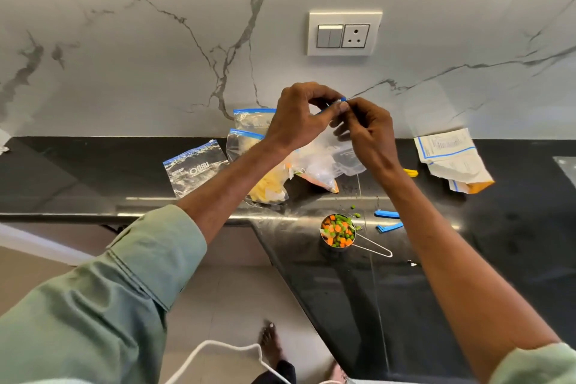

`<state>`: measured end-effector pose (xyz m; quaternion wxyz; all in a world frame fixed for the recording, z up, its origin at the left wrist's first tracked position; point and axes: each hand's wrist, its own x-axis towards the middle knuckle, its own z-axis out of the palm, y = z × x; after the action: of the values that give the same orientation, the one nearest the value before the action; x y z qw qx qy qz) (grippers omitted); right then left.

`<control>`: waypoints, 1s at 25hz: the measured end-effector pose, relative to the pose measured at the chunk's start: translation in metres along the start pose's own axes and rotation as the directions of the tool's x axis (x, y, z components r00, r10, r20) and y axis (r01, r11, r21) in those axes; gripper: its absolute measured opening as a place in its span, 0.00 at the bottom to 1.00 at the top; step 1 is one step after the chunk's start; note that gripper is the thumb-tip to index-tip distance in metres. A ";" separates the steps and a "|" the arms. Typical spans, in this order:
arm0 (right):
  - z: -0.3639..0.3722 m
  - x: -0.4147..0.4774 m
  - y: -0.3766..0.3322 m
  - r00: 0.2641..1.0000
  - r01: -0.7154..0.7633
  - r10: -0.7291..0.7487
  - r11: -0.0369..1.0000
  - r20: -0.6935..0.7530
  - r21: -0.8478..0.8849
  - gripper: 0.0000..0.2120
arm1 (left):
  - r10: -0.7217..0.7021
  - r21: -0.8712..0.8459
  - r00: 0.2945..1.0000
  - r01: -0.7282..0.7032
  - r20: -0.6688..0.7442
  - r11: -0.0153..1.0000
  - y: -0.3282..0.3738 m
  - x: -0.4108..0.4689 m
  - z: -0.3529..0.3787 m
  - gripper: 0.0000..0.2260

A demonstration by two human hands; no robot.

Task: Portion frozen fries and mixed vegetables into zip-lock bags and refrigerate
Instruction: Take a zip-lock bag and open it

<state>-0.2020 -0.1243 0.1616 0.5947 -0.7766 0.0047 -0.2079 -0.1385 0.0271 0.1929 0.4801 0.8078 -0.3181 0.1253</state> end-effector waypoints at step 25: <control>-0.069 0.003 -0.005 0.986 0.067 -0.068 0.998 -0.155 -0.013 0.11 | -0.144 -0.175 0.982 0.164 0.123 0.971 0.040 -0.032 0.026 0.08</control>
<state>-0.2226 -0.1871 0.1810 0.5821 -0.7601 0.0255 -0.2878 -0.1912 0.0043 0.1914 0.5428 0.7879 -0.2905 0.0132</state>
